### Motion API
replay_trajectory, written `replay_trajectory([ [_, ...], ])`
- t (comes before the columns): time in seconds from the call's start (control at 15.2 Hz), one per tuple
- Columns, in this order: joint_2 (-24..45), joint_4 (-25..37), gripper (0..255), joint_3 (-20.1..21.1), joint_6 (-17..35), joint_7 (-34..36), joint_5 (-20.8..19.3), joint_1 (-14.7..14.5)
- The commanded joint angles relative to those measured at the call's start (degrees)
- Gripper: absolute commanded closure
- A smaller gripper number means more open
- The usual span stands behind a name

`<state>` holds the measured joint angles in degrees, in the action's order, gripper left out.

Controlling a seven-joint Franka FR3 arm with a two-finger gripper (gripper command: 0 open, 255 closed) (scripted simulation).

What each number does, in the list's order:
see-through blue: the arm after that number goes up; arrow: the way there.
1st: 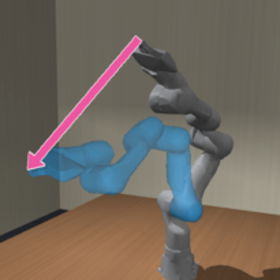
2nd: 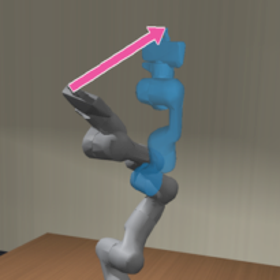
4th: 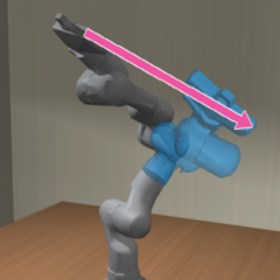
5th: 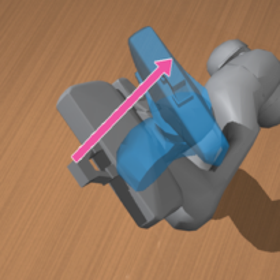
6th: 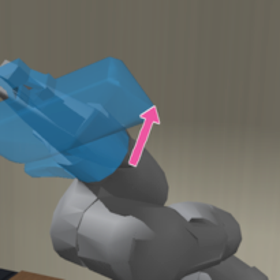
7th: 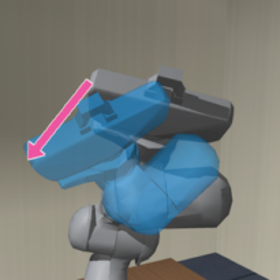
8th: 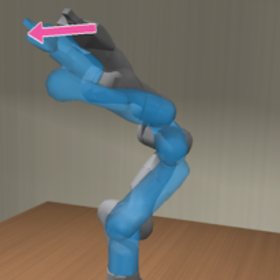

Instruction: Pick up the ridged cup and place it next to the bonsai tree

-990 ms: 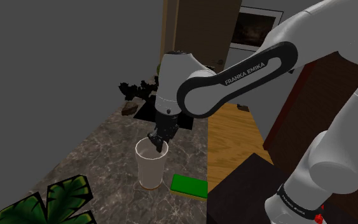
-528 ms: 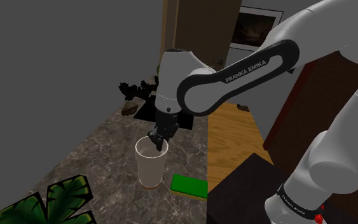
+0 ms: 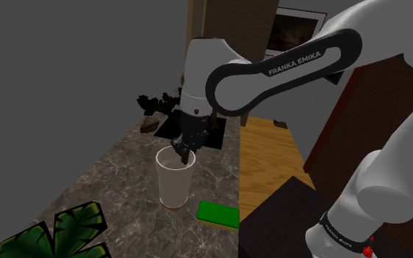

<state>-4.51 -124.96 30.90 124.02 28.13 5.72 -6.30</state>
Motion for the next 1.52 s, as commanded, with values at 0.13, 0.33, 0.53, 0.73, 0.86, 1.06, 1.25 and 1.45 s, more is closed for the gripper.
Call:
replay_trajectory([
  [0.13, -1.3, 1.9, 255, -0.2, -3.0, -0.3, 0.6, 0.0],
  [0.33, -2.1, 3.5, 255, -0.4, -5.4, -0.5, 0.9, 0.1],
  [0.53, -2.8, 5.2, 255, -0.6, -7.7, -0.6, 1.1, 0.1],
  [0.73, -3.4, 7.0, 255, -0.8, -10.0, -0.7, 1.3, 0.2],
  [0.86, -3.7, 8.3, 255, -0.9, -11.5, -0.7, 1.4, 0.2],
  [1.06, -4.0, 10.2, 255, -1.1, -13.8, -0.7, 1.5, 0.3],
  [1.25, -4.3, 12.3, 255, -1.2, -16.1, -0.7, 1.5, 0.3],
  [1.45, -4.4, 14.5, 255, -1.4, -18.4, -0.6, 1.4, 0.4],
])
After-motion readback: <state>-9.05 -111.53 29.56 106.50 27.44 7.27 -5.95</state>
